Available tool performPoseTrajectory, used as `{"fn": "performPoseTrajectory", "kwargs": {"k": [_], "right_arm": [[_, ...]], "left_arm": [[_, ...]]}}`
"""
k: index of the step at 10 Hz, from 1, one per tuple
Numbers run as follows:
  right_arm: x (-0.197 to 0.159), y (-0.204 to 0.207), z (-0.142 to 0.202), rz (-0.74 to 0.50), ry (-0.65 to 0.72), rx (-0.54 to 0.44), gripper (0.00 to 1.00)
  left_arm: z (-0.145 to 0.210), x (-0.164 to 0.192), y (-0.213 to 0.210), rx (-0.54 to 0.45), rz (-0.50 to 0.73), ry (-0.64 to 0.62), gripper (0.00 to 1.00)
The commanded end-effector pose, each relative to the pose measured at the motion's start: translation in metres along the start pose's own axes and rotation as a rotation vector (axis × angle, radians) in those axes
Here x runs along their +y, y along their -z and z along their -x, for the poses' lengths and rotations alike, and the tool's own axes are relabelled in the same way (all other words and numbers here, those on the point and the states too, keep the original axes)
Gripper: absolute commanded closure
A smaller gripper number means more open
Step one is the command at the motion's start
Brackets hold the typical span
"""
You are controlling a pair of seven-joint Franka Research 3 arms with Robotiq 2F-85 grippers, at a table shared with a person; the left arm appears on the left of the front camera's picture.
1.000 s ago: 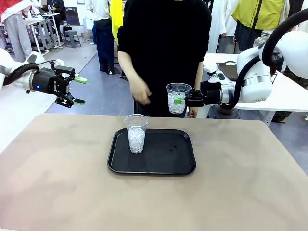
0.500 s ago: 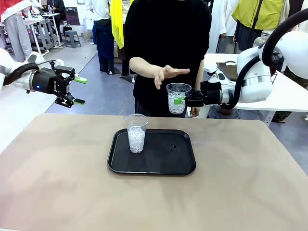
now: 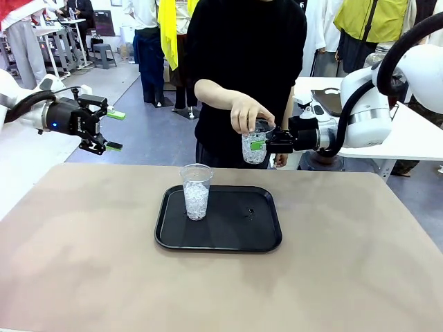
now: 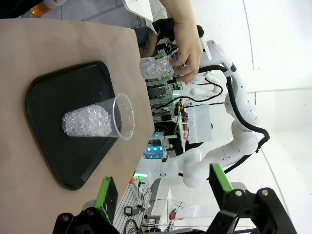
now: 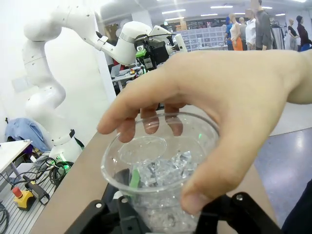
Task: Pour the drink into the iced cup.
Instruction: Open the gripper to release the iced cup you were holding.
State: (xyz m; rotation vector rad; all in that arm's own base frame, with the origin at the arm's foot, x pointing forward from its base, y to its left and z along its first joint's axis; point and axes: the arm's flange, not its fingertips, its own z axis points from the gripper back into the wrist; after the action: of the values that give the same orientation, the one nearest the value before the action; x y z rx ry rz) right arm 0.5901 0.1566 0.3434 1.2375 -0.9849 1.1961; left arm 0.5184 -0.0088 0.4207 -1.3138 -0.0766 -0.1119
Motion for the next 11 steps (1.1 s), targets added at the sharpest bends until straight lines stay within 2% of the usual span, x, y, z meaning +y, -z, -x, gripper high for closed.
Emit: {"fn": "performPoseTrajectory", "kwargs": {"k": [1, 11], "right_arm": [[0.001, 0.0018, -0.0026, 0.0, -0.002, 0.005, 0.46], [0.001, 0.0018, -0.0026, 0.0, -0.002, 0.005, 0.46]], "left_arm": [[-0.0002, -0.0019, -0.0008, -0.004, -0.002, -0.003, 0.0], [-0.0002, -0.0019, -0.0008, -0.004, -0.002, -0.003, 0.0]]}}
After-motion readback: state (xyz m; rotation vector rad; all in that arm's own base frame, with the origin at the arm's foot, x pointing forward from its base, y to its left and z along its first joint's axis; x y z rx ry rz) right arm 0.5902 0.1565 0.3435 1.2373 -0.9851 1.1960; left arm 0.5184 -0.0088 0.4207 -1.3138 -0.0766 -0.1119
